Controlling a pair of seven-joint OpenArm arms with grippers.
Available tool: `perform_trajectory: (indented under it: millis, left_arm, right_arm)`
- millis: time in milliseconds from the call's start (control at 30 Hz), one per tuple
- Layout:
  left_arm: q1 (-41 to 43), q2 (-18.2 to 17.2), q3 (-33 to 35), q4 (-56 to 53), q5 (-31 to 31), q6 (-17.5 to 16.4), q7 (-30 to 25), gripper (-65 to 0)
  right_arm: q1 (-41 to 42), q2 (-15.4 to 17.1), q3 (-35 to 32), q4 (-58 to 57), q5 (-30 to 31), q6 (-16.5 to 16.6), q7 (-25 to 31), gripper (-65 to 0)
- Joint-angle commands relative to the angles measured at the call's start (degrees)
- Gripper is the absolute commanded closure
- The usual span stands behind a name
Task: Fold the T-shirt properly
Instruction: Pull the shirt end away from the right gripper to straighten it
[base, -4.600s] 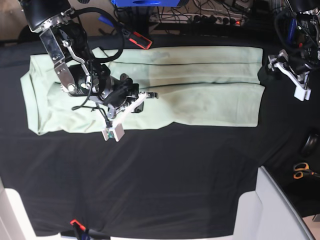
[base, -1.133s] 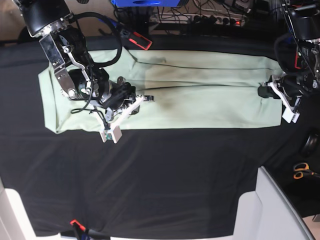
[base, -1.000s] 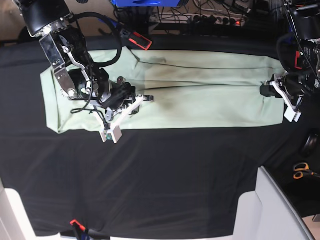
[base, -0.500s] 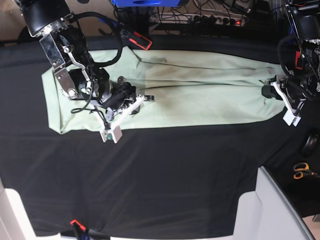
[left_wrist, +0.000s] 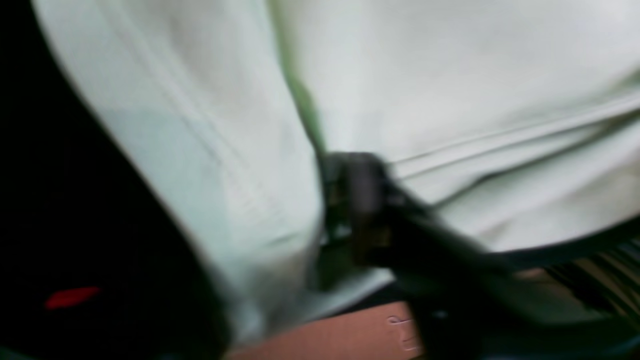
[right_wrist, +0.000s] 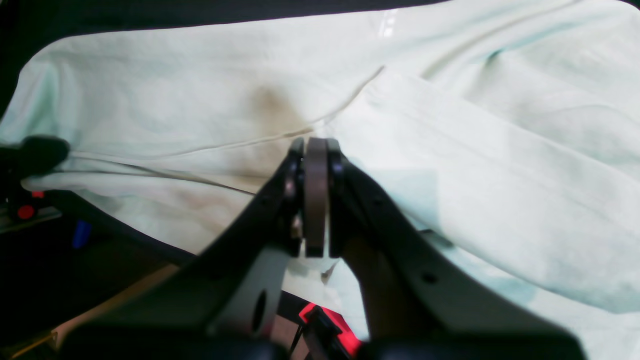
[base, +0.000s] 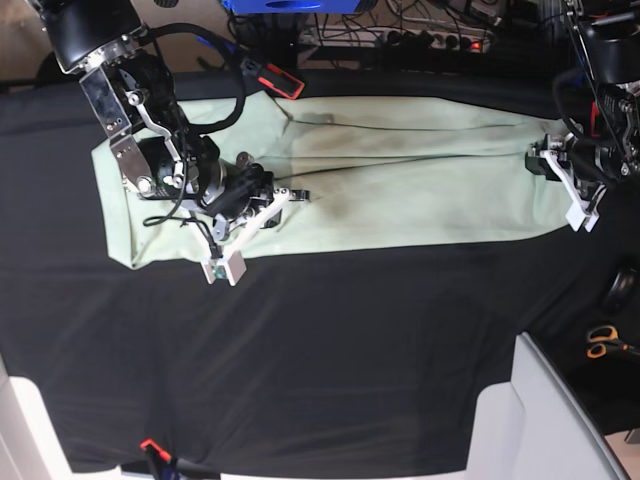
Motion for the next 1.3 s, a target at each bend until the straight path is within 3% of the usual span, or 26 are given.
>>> perform_trajectory:
  millis: [0,100,233,433,667,833,1000,1133,1267]
  left_arm:
    - [-1.41,-1.17,-0.38,0.92,-0.30,-0.30,-1.47,-31.7]
    - [-2.73,-1.17,-0.38,0.75,1.73,-0.30,-2.53,-41.3]
    - [-4.49,-0.91,-0.29,0.75,5.15,-0.30,-2.70,-46.0]
    - [-4.93,-1.26,-3.02,0.75,8.93,-0.30,-4.20,-45.7]
    - [-4.58,1.20,-3.90,0.66,14.74,-0.30,-5.60,-45.7]
    - [-4.23,1.20,-4.07,0.57,14.65,-0.30,-5.60,-45.5]
    - [-4.23,2.08,-12.16,1.19,14.56,-0.30,-5.52,-45.0]
    - [-4.75,2.52,-13.39,0.75,15.09,-0.30,-5.78,-45.0]
    - [-4.75,3.75,-13.30,0.75,15.18,-0.30,-10.53,-45.0]
  right_arm:
    - [0.73,-0.24,0.05,1.26,0.44,0.43,0.72,0.0]
    - [0.64,-0.24,0.05,1.26,0.44,0.43,0.72,0.0]
    - [-0.07,-0.24,-0.04,1.34,0.44,0.43,0.72,0.0]
    - [-0.59,-0.07,-0.04,5.04,0.44,0.43,0.45,0.0]
    - [-0.95,-0.07,-0.04,5.92,0.53,0.43,0.45,0.0]
    - [-1.47,0.02,-0.04,5.92,0.53,0.43,0.45,0.0]
    - [-1.74,0.02,-0.04,5.92,0.53,0.43,0.45,0.0]
    - [-1.82,0.02,-0.13,5.92,0.53,0.43,0.45,0.0]
    - [-1.65,0.02,-3.29,5.92,0.53,0.43,0.45,0.0]
